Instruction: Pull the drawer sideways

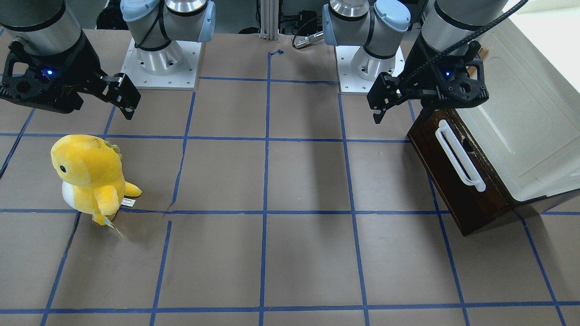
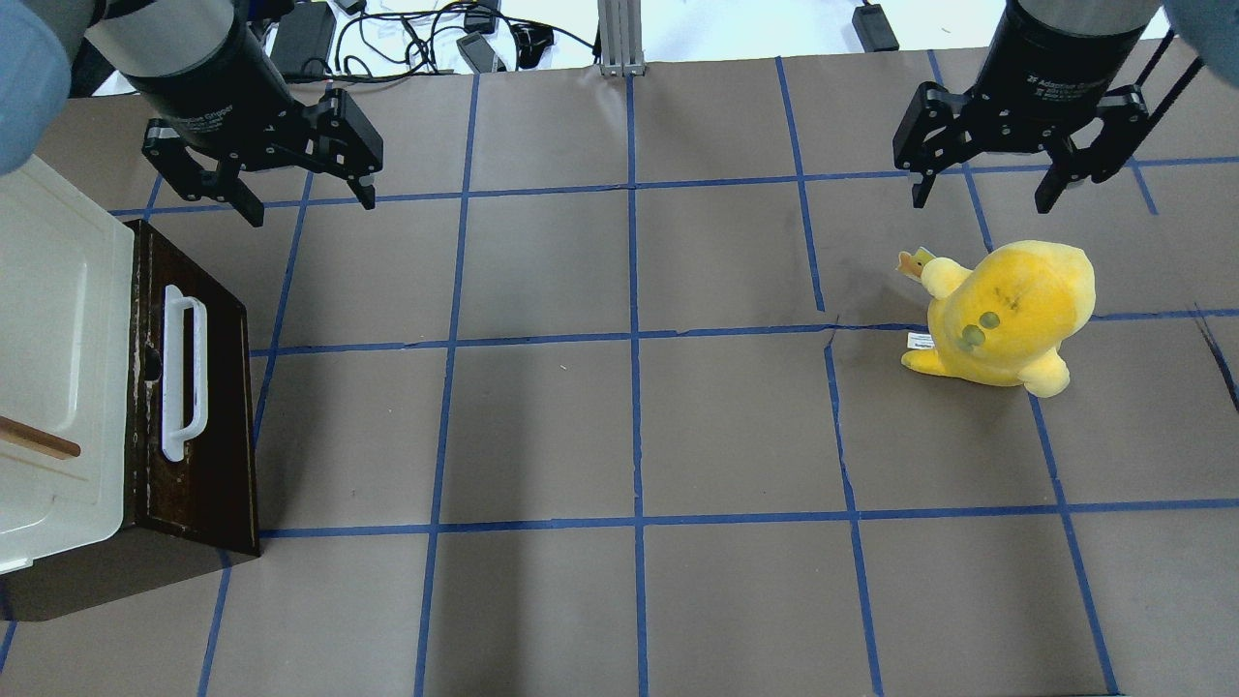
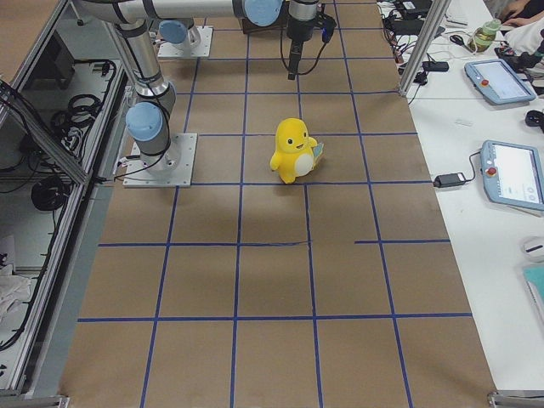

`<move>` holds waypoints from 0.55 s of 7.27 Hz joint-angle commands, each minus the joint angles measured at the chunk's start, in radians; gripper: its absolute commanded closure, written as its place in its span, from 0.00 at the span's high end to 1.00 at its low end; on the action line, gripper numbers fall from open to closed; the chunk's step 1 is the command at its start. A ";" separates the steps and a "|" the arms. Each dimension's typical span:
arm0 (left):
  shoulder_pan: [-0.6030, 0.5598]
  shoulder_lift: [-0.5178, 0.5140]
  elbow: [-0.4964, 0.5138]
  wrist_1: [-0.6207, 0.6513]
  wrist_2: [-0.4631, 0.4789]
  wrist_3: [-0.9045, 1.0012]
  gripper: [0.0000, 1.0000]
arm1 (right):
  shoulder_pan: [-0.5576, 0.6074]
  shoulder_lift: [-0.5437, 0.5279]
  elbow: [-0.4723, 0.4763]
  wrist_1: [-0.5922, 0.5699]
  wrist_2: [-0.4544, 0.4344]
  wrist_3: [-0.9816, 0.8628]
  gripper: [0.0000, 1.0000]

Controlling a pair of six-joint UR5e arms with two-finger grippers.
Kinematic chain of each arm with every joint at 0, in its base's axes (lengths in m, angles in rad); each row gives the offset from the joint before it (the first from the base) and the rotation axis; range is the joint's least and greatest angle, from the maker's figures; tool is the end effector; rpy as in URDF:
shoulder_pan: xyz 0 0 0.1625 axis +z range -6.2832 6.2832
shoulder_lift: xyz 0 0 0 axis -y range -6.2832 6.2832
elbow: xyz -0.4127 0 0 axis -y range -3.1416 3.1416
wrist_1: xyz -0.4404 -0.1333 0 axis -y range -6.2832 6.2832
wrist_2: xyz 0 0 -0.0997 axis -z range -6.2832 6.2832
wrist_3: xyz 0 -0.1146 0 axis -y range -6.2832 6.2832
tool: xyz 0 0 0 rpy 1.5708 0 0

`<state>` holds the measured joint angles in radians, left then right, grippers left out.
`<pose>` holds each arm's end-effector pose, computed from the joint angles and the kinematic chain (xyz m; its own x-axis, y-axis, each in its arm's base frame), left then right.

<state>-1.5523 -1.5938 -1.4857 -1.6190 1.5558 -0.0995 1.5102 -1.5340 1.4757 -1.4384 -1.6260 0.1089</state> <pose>-0.1248 -0.5527 0.4892 -0.9929 -0.1175 0.0163 -0.1177 0.9930 -0.0123 0.0937 -0.5525 0.4791 -0.9844 0.1642 0.0627 0.1684 0.9834 0.0676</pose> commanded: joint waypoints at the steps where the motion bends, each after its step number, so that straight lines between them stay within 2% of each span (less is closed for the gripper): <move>1: -0.002 0.002 -0.001 0.001 0.000 0.000 1.00 | 0.001 0.000 0.000 0.000 0.000 0.000 1.00; 4: -0.003 0.005 -0.005 -0.001 0.000 -0.002 1.00 | -0.001 0.000 0.000 0.000 0.000 0.000 1.00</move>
<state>-1.5548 -1.5907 -1.4889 -1.6186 1.5555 -0.1007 1.5107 -1.5340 1.4757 -1.4382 -1.6260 0.1089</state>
